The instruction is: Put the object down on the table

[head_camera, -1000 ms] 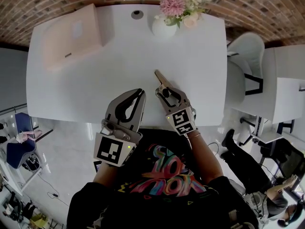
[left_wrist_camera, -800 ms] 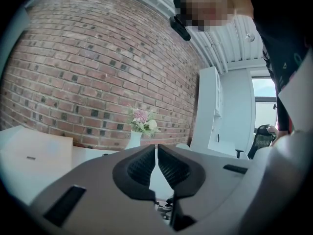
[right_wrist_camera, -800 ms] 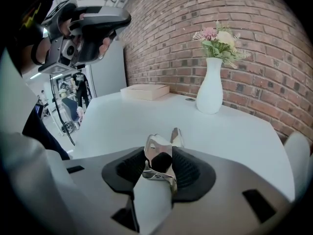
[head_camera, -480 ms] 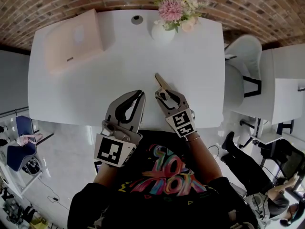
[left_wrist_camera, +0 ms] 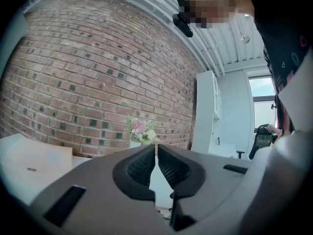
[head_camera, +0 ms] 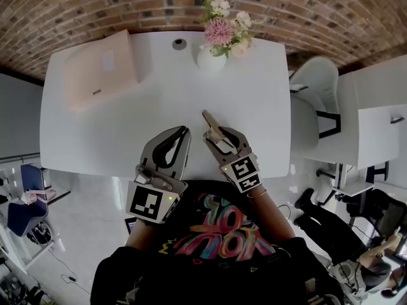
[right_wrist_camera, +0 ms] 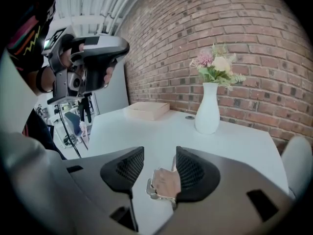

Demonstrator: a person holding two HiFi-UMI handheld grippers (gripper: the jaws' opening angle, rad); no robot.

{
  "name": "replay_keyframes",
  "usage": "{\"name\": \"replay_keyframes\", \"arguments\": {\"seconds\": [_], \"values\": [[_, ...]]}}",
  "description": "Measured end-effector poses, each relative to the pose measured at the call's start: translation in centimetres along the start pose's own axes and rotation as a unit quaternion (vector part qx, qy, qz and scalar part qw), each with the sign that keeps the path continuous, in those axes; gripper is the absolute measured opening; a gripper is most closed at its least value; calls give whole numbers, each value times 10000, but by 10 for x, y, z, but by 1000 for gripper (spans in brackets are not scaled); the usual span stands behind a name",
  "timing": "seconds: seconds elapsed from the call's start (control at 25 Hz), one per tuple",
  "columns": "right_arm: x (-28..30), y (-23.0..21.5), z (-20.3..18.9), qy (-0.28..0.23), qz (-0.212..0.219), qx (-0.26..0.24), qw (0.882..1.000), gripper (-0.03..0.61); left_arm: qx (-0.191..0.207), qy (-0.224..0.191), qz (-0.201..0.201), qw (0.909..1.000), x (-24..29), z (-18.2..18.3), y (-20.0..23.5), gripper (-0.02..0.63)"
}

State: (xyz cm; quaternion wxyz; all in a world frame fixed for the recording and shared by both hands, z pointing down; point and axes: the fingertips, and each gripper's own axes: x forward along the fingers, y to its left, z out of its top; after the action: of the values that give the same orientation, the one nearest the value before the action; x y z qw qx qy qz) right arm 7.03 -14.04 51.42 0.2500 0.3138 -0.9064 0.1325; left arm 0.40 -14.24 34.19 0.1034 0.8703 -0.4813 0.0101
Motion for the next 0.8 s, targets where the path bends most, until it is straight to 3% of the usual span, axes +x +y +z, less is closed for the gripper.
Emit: {"name": "replay_keyframes", "arguments": {"seconds": [0.36, 0.8], "values": [[-56, -13, 94, -1273, -388, 38, 9911, 198, 177, -243, -9, 9995, -7, 27, -5, 35], [-128, -15, 184, -2560, -578, -173, 9648, 141, 308, -534, -246, 9978, -4, 59, -17, 35]]}}
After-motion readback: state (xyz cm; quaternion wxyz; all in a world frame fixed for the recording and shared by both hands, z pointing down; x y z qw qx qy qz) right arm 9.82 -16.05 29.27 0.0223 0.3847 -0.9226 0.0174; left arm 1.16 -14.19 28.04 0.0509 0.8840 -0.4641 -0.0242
